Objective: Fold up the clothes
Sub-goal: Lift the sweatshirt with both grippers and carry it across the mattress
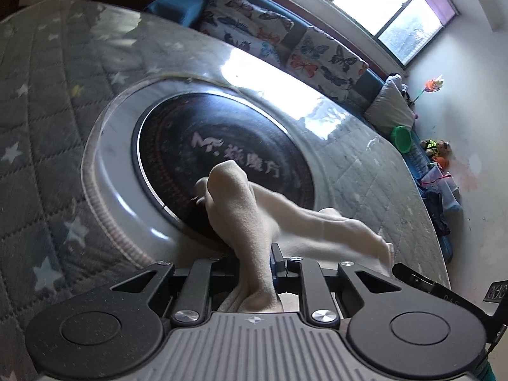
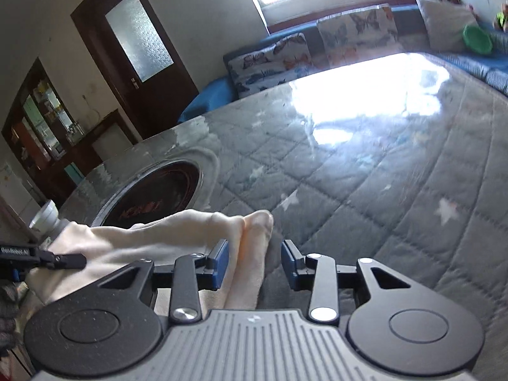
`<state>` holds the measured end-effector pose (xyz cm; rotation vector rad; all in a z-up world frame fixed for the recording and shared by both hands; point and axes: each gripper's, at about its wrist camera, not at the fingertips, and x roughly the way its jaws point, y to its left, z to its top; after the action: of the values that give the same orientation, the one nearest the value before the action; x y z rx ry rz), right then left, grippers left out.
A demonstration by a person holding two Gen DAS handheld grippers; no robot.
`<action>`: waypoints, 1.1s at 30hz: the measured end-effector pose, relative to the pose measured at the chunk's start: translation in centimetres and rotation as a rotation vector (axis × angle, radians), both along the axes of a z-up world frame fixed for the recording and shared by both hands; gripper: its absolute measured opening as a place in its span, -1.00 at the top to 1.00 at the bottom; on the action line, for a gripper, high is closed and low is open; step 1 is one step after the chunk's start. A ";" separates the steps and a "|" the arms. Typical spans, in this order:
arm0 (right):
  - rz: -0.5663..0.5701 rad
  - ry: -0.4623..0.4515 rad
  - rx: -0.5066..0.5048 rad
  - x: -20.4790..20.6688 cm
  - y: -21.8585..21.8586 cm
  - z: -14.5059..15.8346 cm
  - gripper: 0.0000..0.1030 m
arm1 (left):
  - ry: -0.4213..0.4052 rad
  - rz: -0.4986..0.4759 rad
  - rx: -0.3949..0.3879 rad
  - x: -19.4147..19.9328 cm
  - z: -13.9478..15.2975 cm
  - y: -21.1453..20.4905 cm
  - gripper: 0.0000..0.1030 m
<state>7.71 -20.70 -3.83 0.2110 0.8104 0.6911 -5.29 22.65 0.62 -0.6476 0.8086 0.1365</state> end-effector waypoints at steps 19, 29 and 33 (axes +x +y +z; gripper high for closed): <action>0.035 -0.115 0.030 -1.5 0.9 1.6 0.80 | -0.047 -0.047 0.023 0.8 1.8 -1.0 0.66; -0.044 -0.235 -0.007 -1.9 -2.5 5.4 0.80 | -0.095 -0.146 0.053 4.5 3.8 -4.8 0.66; -0.087 -0.259 -0.023 -1.8 -4.6 6.3 0.80 | -0.109 -0.190 0.063 6.4 4.4 -6.9 0.66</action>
<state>5.93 -25.26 2.49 0.1315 0.5577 0.6121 1.12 15.80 5.01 -0.5114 0.7535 -0.0455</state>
